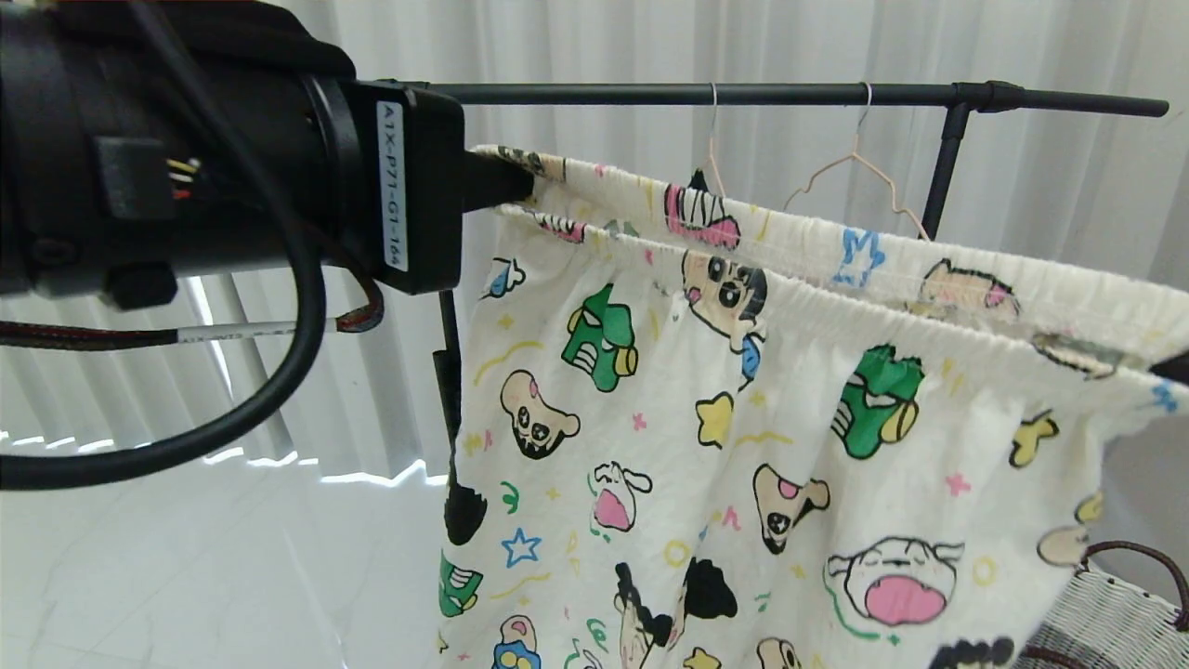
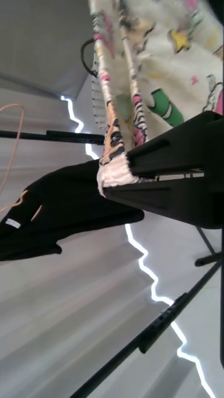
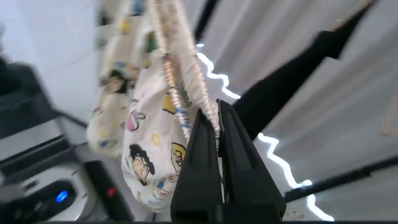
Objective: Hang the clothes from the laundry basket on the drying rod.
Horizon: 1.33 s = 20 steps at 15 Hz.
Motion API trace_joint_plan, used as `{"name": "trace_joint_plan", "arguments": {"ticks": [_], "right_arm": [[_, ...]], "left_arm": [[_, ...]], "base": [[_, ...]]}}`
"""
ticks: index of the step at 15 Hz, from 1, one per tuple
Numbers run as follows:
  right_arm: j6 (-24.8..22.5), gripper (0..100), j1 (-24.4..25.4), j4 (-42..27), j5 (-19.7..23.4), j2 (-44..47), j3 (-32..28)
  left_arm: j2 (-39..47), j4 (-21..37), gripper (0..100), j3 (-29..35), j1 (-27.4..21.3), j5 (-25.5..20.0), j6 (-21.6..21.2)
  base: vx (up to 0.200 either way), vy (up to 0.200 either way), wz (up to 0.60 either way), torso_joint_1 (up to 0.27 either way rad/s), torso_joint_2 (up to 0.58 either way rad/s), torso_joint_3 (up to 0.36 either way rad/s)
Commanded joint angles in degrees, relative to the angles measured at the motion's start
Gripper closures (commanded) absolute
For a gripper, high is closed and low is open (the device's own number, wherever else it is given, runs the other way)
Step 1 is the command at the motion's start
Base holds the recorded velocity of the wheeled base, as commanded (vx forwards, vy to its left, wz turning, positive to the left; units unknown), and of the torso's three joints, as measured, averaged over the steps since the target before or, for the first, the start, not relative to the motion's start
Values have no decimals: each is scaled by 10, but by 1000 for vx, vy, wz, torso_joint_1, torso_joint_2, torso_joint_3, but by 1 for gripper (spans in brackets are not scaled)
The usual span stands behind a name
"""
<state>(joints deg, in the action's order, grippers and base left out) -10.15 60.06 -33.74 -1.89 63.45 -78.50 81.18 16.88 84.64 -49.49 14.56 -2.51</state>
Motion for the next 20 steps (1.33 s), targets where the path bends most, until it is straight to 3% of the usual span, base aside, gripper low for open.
{"name": "trace_joint_plan", "arguments": {"ticks": [1,8,10,14,16,20], "right_arm": [[0,100,86,-19,-1,-6,4],[0,100,97,-18,-3,7,8],[1,100,88,-18,-27,4,12],[1,100,-6,-1,-43,3,17],[1,100,-53,51,-35,23,18],[0,100,-66,148,-30,77,17]], "left_arm": [[14,0,100,-1,1,0,0],[7,0,100,-8,1,-1,-4],[-8,4,100,-18,0,1,-7],[-58,87,100,-25,-8,2,-5],[-92,152,100,-26,-35,2,-5],[-116,173,100,-33,-94,1,-3]], "base": [[0,0,0,0,0,0],[0,0,0,0,0,0],[0,0,0,0,0,0],[0,0,0,0,0,0],[0,0,0,0,0,0],[0,0,0,0,0,0]]}}
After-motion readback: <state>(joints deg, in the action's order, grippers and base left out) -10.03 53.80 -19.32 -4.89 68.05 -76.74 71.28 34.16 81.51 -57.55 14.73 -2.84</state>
